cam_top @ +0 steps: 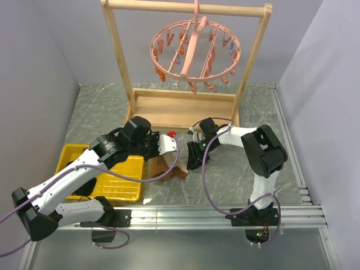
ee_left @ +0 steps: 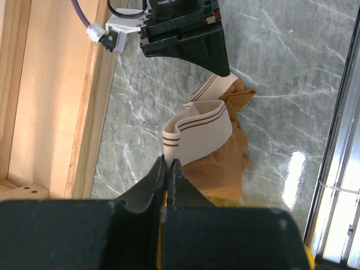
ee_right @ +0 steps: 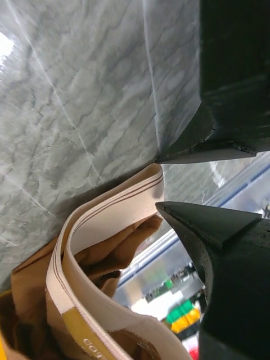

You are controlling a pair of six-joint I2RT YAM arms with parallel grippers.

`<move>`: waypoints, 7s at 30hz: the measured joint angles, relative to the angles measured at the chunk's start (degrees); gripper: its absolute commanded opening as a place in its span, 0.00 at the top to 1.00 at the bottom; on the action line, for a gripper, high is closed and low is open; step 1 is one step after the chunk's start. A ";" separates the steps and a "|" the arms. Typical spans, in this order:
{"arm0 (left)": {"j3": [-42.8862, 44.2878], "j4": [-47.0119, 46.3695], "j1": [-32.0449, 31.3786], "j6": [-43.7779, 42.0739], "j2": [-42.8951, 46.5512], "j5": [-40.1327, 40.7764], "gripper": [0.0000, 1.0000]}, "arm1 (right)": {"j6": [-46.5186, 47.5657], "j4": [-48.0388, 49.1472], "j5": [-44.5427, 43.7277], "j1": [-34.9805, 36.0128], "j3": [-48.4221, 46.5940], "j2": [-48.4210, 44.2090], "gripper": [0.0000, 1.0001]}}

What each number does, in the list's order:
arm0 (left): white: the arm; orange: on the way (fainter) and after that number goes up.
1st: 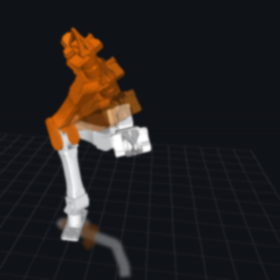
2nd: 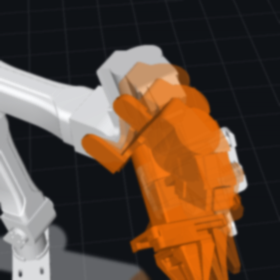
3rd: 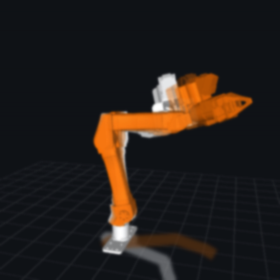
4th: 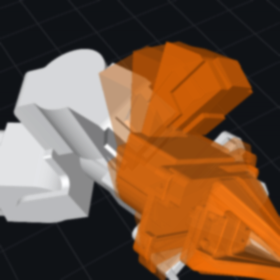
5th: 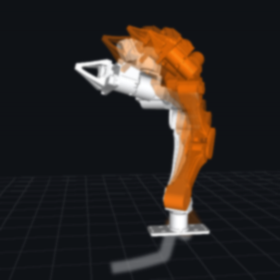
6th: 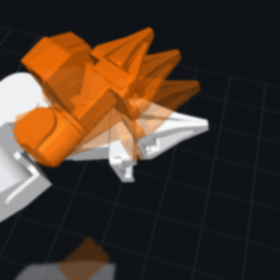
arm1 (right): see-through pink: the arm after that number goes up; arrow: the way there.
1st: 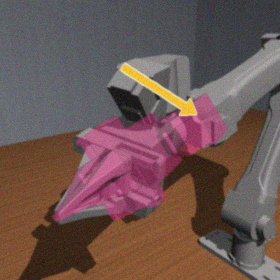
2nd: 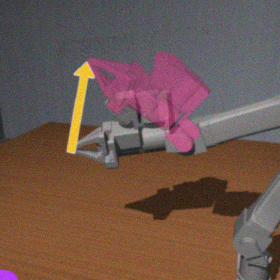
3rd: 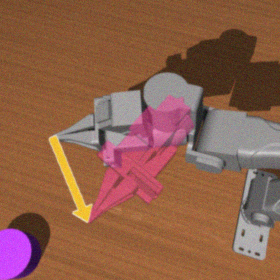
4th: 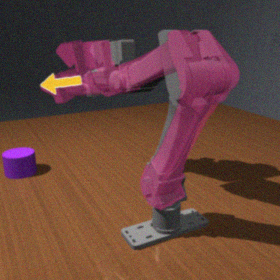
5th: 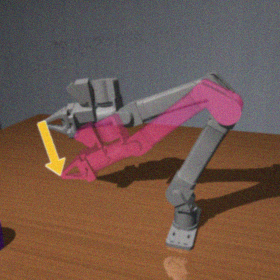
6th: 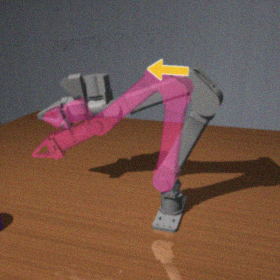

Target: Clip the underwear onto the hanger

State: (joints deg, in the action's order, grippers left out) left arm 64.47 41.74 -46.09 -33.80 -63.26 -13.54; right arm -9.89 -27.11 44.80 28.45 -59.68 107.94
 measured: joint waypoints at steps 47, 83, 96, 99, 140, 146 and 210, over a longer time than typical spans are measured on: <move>-0.59 -1.64 2.82 5.53 2.05 -0.15 1.00 | -35.01 2.23 -17.20 7.82 3.08 -5.09 0.55; 2.84 -16.76 15.61 32.89 2.16 -10.56 1.00 | 20.57 -12.26 -35.50 -11.56 2.08 -68.57 1.00; -10.01 -5.14 10.23 30.05 16.85 -23.12 1.00 | 38.42 -33.79 -23.76 -11.30 3.41 -73.85 1.00; -9.94 -5.33 9.92 32.24 10.67 -22.56 1.00 | 39.60 -32.76 -24.70 -11.17 5.20 -65.05 1.00; -19.41 -29.64 13.70 29.07 8.76 -9.51 0.09 | 30.53 -10.36 -33.90 -10.05 3.54 -45.13 0.05; -18.45 -32.13 13.73 36.26 15.21 -6.56 0.01 | 19.87 -4.72 -33.77 -11.47 1.95 -57.79 0.00; -7.23 -98.09 1.73 34.84 -25.99 14.97 0.55 | -9.44 19.02 -34.03 2.86 -12.66 -44.65 0.48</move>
State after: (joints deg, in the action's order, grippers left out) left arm 57.23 -56.36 -44.36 1.04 -89.25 1.43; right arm -19.33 -8.10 10.76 31.31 -72.34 63.29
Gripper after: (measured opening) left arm 0.471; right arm 0.548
